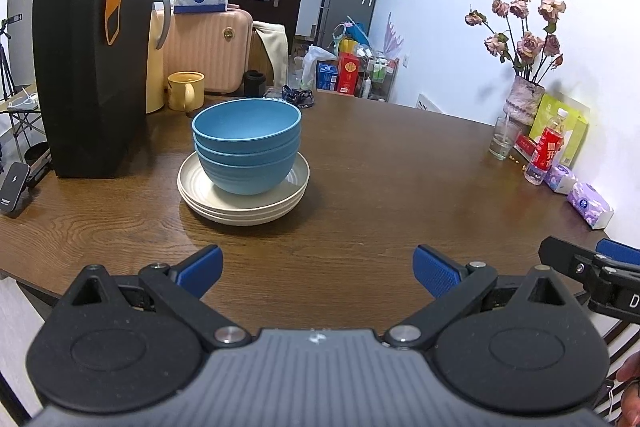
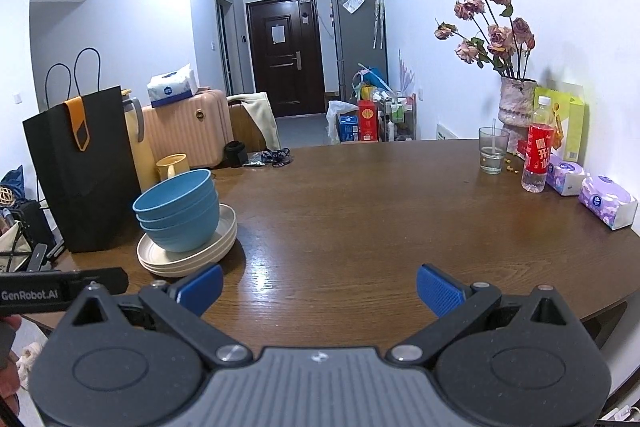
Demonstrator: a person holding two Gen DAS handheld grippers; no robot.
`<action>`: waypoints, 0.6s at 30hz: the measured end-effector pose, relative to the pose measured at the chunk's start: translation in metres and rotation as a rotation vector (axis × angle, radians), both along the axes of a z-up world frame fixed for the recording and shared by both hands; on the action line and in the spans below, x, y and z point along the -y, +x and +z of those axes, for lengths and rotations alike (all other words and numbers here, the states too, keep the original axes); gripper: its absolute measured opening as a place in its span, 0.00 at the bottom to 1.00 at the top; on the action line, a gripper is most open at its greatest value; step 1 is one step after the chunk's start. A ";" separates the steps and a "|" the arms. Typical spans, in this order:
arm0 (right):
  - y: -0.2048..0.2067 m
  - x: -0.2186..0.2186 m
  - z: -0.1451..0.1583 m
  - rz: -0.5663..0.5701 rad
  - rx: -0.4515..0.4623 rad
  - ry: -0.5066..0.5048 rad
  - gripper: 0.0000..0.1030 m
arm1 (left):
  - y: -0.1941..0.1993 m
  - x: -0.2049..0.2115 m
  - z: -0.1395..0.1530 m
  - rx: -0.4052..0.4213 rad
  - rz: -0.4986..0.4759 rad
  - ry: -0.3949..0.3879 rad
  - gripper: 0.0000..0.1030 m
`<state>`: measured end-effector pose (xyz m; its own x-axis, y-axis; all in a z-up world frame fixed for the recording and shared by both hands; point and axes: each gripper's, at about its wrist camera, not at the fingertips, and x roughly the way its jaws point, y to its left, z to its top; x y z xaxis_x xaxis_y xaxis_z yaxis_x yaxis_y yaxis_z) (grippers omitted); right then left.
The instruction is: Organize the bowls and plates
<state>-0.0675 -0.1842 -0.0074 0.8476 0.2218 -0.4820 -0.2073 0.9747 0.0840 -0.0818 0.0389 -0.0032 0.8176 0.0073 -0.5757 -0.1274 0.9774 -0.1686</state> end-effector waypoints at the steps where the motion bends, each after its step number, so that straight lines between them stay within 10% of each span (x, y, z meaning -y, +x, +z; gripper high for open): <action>1: 0.000 0.000 0.000 -0.001 0.000 0.001 1.00 | 0.000 0.000 0.000 0.000 0.000 0.000 1.00; 18: -0.003 -0.002 0.004 0.008 0.013 0.007 1.00 | -0.006 -0.004 0.004 0.009 0.002 0.006 1.00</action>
<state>-0.0700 -0.1818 -0.0036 0.8521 0.2320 -0.4692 -0.2163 0.9724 0.0880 -0.0879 0.0430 0.0010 0.8225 0.0129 -0.5686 -0.1284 0.9781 -0.1635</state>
